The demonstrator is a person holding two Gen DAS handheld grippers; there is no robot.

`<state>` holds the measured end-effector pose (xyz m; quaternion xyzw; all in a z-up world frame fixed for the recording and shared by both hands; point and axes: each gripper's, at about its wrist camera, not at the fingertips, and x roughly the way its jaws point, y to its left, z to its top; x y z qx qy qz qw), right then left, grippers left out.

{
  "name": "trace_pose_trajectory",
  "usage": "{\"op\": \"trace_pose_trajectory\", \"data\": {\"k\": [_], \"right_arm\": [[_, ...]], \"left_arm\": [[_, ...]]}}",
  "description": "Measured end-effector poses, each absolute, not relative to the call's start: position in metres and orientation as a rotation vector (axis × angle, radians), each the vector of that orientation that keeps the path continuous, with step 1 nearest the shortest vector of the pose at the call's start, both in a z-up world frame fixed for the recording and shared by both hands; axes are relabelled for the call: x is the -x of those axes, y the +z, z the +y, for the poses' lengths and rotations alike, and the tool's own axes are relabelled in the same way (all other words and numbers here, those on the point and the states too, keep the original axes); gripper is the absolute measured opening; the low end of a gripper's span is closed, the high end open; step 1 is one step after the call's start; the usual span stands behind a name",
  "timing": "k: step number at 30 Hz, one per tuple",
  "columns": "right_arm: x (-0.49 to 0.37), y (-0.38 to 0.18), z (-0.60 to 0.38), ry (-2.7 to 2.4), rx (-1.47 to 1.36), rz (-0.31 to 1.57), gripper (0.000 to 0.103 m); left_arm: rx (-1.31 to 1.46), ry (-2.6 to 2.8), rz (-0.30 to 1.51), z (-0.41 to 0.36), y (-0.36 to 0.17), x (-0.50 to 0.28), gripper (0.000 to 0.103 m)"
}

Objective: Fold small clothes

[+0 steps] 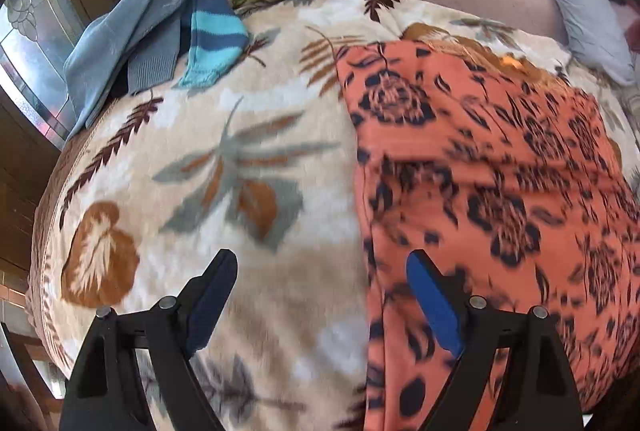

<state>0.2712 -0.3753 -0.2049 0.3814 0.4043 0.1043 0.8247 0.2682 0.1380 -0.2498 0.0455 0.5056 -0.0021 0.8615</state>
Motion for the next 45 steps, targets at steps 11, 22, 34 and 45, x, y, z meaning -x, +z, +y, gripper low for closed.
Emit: {"op": "trace_pose_trajectory", "data": {"k": [11,22,34,45], "right_arm": [[-0.130,-0.208,-0.398,0.128,-0.726,0.981,0.077],[-0.079,-0.234,-0.370,0.081,-0.620,1.115,0.075],[-0.086,-0.282,-0.349,-0.017,-0.532,1.308,0.025],[-0.083,-0.276,-0.345,0.021,-0.486,1.312,0.010]], "left_arm": [[-0.005,-0.068,1.127,0.165,-0.268,-0.129,0.088],[0.021,-0.115,1.185,0.161,-0.286,-0.089,0.086],[0.085,-0.238,1.209,0.145,-0.304,-0.089,0.054],[0.197,-0.265,1.240,0.151,-0.311,-0.098,0.014]]}}
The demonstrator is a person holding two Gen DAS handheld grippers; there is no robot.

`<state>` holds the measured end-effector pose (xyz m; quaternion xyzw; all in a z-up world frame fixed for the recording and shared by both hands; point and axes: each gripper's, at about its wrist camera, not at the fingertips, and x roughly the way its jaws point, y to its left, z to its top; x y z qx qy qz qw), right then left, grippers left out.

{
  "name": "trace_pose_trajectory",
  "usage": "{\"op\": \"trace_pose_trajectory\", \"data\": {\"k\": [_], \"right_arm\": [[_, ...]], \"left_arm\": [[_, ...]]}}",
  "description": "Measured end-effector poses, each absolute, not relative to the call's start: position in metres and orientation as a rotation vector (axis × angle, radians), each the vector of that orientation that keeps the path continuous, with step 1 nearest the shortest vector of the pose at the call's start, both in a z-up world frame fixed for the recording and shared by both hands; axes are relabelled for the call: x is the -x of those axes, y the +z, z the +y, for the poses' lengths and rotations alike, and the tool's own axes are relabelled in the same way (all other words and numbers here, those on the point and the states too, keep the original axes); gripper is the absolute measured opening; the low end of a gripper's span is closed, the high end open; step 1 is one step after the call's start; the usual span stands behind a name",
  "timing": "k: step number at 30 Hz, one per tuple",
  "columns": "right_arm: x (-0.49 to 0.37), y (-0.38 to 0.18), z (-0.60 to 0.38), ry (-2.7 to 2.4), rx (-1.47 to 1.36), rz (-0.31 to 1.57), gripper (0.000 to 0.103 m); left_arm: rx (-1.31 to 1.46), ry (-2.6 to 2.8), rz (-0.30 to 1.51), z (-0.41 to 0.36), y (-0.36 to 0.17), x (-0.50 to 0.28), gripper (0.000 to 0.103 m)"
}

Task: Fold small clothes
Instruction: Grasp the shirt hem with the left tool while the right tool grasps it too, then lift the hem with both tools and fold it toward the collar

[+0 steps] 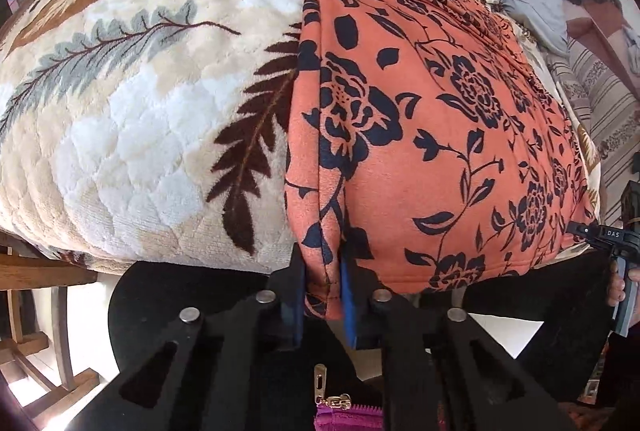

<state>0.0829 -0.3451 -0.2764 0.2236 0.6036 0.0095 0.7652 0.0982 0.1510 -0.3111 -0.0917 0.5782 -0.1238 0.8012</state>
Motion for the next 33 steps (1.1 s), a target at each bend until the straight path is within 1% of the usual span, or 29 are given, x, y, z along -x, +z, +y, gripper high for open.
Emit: {"op": "trace_pose_trajectory", "data": {"k": [4,7,12,17,21,25,29,33], "right_arm": [[-0.079,-0.258,-0.343,0.093,-0.521,1.277,0.009],[-0.077,-0.236,-0.348,0.164,-0.586,1.220,0.009],[-0.087,-0.201,-0.359,0.312,-0.765,1.073,0.009],[-0.111,-0.172,-0.378,0.389,-0.896,0.915,0.009],[-0.150,-0.163,-0.388,0.367,-0.956,0.852,0.009],[-0.201,-0.155,-0.414,0.332,-0.994,0.824,0.009],[-0.275,-0.158,-0.433,0.287,-1.021,0.810,0.009],[-0.359,-0.174,-0.445,0.252,-1.082,0.799,0.009]], "left_arm": [[0.215,-0.302,1.223,0.148,-0.302,-0.101,0.011],[0.268,-0.371,1.165,0.152,-0.282,-0.103,0.010],[0.358,-0.469,1.052,0.160,-0.235,-0.118,0.010],[0.402,-0.481,0.973,0.171,-0.199,-0.154,0.010],[0.398,-0.465,0.937,0.179,-0.176,-0.198,0.010],[0.403,-0.445,0.942,0.178,-0.165,-0.263,0.010],[0.408,-0.393,0.956,0.171,-0.161,-0.343,0.010],[0.438,-0.337,0.969,0.160,-0.163,-0.421,0.010]]}}
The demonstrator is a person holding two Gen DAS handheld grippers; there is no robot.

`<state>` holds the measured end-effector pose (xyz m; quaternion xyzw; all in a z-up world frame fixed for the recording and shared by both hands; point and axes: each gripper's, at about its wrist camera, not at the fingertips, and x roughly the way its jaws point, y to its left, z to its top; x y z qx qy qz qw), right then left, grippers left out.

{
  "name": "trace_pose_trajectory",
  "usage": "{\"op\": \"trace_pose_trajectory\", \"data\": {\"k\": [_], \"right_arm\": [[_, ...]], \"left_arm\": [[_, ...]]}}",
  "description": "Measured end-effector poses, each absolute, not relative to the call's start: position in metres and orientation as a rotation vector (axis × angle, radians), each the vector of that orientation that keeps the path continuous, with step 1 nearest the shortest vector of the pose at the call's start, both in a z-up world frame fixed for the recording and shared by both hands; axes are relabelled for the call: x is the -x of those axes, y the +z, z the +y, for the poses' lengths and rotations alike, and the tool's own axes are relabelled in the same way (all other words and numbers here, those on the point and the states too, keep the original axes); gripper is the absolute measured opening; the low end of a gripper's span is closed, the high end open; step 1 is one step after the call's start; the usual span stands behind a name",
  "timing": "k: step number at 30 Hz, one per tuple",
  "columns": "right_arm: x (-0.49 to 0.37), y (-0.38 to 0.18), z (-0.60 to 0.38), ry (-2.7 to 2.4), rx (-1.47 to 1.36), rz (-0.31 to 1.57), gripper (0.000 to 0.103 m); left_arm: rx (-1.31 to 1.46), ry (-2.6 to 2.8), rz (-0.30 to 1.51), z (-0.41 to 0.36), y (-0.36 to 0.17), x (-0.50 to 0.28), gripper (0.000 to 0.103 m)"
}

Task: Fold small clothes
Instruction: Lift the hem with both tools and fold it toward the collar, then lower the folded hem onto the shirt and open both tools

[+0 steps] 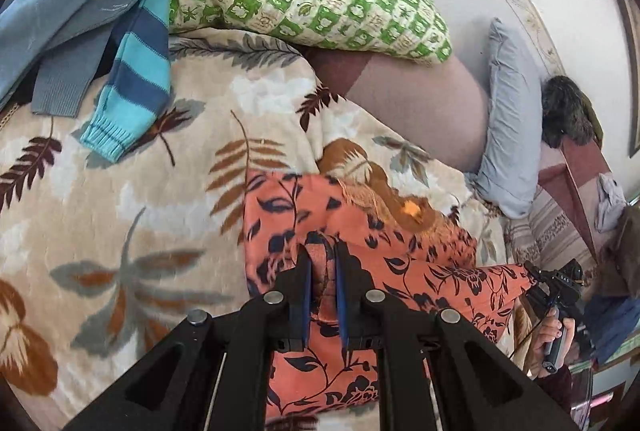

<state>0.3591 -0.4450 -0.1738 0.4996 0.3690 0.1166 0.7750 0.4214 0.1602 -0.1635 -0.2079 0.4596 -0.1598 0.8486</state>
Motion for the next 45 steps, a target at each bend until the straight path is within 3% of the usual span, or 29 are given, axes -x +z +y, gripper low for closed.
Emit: {"op": "trace_pose_trajectory", "data": {"k": [4,6,9,12,13,14,15,16,19,21,25,29,33,38,42,45], "right_arm": [[-0.433,-0.202,-0.449,0.200,-1.138,0.821,0.009],[-0.460,-0.224,-0.453,0.151,-1.192,0.855,0.013],[-0.479,-0.254,-0.467,0.069,-1.208,0.894,0.019],[-0.470,-0.270,-0.489,0.099,-1.311,0.835,0.021],[-0.461,-0.264,-0.497,0.084,-1.296,0.794,0.031],[-0.450,-0.254,-0.504,0.065,-1.264,0.744,0.053],[-0.436,-0.242,-0.509,0.046,-1.234,0.679,0.066],[-0.424,-0.230,-0.510,0.032,-1.207,0.620,0.070],[-0.419,-0.193,-0.477,0.121,-1.008,0.691,0.070],[-0.427,-0.176,-0.419,0.181,-0.779,0.817,0.069],[-0.439,-0.188,-0.286,0.384,-0.489,1.055,0.049],[-0.446,-0.211,-0.176,0.460,-0.256,1.162,0.038],[-0.483,-0.216,-0.121,0.404,-0.157,1.151,0.038],[-0.555,-0.199,-0.120,0.258,-0.293,1.053,0.038],[-0.562,-0.178,-0.155,0.167,-0.481,0.956,0.038],[-0.540,-0.170,-0.153,0.157,-0.393,0.954,0.038]], "left_arm": [[0.418,-0.257,1.003,0.144,-0.178,-0.491,0.012],[0.414,-0.185,1.048,0.140,-0.198,-0.519,0.017],[0.412,-0.072,1.041,0.144,-0.220,-0.538,0.037],[0.512,-0.067,0.971,0.163,-0.223,-0.529,0.037],[0.527,-0.083,0.935,0.168,-0.219,-0.520,0.037],[0.520,-0.090,0.907,0.170,-0.214,-0.511,0.040],[0.500,-0.095,0.890,0.169,-0.208,-0.501,0.042],[0.478,-0.111,0.874,0.166,-0.202,-0.488,0.042],[0.400,-0.182,0.839,0.145,-0.187,-0.442,0.045],[0.317,-0.216,0.825,0.124,-0.185,-0.408,0.054],[0.185,-0.221,0.842,0.093,-0.198,-0.360,0.055],[0.056,-0.180,0.855,0.077,-0.213,-0.349,0.055],[-0.066,-0.142,0.909,0.072,-0.231,-0.360,0.055],[-0.103,-0.167,0.906,0.072,-0.235,-0.360,0.055],[-0.107,-0.183,0.891,0.074,-0.235,-0.356,0.055],[-0.076,-0.188,0.883,0.077,-0.229,-0.351,0.055]]}}
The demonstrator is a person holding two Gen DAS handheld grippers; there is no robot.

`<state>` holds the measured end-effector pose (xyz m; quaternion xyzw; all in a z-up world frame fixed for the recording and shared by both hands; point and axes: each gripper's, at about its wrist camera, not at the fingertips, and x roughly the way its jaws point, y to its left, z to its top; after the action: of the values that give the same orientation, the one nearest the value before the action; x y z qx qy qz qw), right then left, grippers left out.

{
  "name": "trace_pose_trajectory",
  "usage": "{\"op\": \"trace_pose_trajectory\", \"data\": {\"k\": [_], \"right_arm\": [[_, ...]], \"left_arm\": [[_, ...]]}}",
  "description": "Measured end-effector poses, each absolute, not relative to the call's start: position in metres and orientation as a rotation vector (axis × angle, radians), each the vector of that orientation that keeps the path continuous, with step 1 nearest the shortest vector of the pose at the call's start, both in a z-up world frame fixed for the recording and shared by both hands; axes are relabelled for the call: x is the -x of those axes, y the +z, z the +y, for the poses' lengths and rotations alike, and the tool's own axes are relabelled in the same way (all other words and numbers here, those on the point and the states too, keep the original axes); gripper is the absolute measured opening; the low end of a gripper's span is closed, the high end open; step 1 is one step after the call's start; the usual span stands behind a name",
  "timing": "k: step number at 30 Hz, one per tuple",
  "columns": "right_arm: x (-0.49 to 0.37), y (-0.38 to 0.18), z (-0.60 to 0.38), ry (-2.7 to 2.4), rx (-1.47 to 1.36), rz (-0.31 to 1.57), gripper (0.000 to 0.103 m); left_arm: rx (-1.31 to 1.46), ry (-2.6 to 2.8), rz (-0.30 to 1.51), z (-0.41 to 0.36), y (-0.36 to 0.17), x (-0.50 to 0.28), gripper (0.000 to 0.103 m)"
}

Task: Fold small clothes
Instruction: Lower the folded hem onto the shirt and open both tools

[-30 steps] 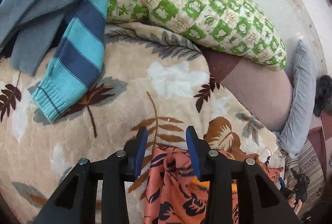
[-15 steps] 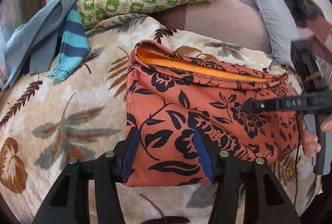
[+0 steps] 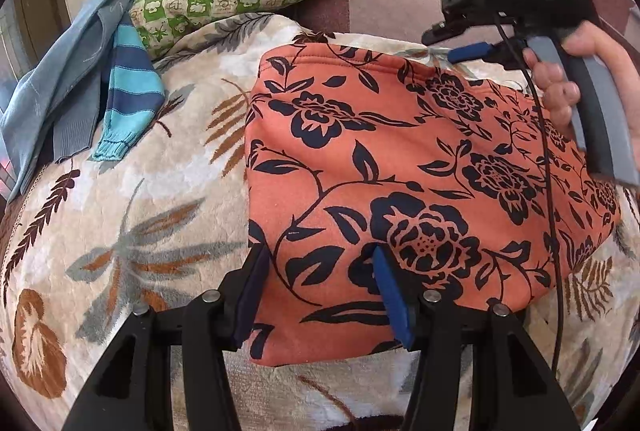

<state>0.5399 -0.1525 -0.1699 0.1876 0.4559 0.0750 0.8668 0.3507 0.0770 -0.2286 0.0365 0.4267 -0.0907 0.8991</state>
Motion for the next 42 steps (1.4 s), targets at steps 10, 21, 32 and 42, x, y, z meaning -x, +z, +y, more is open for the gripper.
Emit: {"op": "trace_pose_trajectory", "data": {"k": [10,21,32,42], "right_arm": [[-0.452,-0.158,-0.112,0.254,-0.278,1.019,0.038],[-0.461,-0.193,-0.033,0.342,-0.137,1.212,0.038],[-0.545,-0.195,-0.007,0.216,-0.221,1.110,0.038],[-0.485,-0.141,-0.098,0.227,-0.228,0.934,0.038]], "left_arm": [[-0.044,-0.171,0.783,0.102,-0.185,-0.300,0.068],[-0.073,-0.192,0.801,0.117,-0.193,-0.273,0.068],[-0.103,-0.198,0.839,0.114,-0.202,-0.263,0.068],[-0.147,-0.205,0.838,0.083,-0.188,-0.251,0.068]]}}
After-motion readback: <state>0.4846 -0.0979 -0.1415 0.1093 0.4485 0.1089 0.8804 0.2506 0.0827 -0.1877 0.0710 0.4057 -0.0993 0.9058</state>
